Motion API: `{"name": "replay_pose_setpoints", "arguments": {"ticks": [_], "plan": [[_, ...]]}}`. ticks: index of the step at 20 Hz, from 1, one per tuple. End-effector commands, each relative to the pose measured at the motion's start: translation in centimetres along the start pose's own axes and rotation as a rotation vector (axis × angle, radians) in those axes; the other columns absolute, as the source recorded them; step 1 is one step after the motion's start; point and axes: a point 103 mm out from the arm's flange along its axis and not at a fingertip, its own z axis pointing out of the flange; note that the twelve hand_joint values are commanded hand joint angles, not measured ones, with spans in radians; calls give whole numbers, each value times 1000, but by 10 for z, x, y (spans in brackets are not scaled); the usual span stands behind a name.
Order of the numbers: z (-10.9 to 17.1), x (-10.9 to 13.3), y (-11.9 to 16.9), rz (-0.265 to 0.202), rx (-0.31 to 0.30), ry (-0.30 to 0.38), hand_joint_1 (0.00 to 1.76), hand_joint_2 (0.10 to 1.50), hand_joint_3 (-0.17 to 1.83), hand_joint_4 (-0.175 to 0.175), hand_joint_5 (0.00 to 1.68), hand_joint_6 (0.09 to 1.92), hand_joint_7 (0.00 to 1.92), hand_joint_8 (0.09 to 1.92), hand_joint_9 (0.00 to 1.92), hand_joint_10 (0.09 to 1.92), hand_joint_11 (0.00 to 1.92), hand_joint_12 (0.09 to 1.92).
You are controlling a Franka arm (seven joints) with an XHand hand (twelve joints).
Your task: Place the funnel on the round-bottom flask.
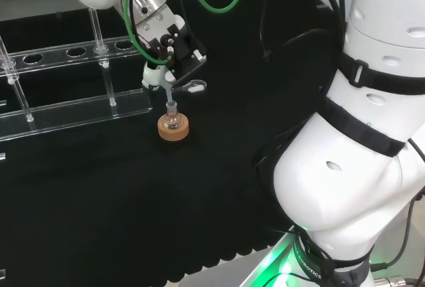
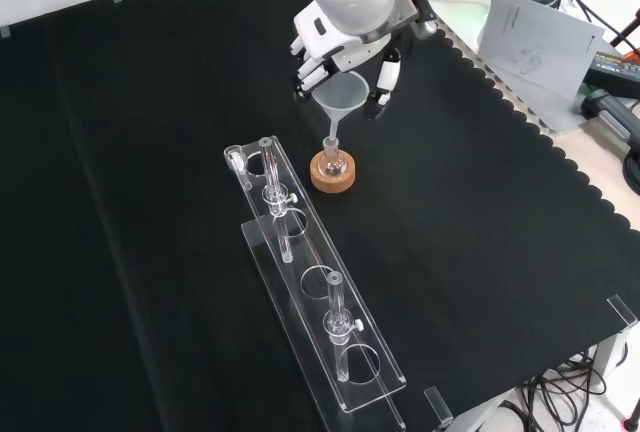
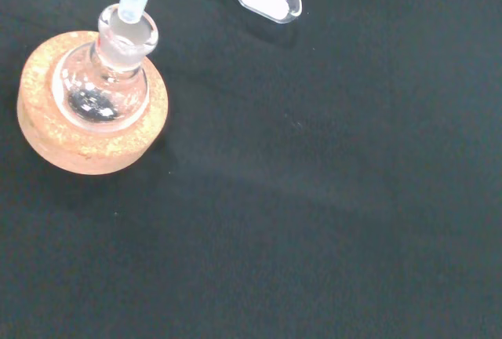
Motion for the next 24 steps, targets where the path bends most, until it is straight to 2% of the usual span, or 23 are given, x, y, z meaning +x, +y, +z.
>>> {"name": "replay_pose_setpoints", "arguments": {"ticks": [1, 13, 24], "plan": [[4, -2, 3, 1, 4, 4, 647, 818, 491, -99, 466, 574, 623, 891, 964, 802, 617, 1253], [10, 1, 9, -1, 1, 13, 646, 818, 492, -101, 449, 557, 621, 890, 964, 801, 616, 1253], [28, 8, 20, -11, 28, 22, 645, 818, 494, -101, 451, 545, 619, 890, 963, 800, 615, 1254]]}}
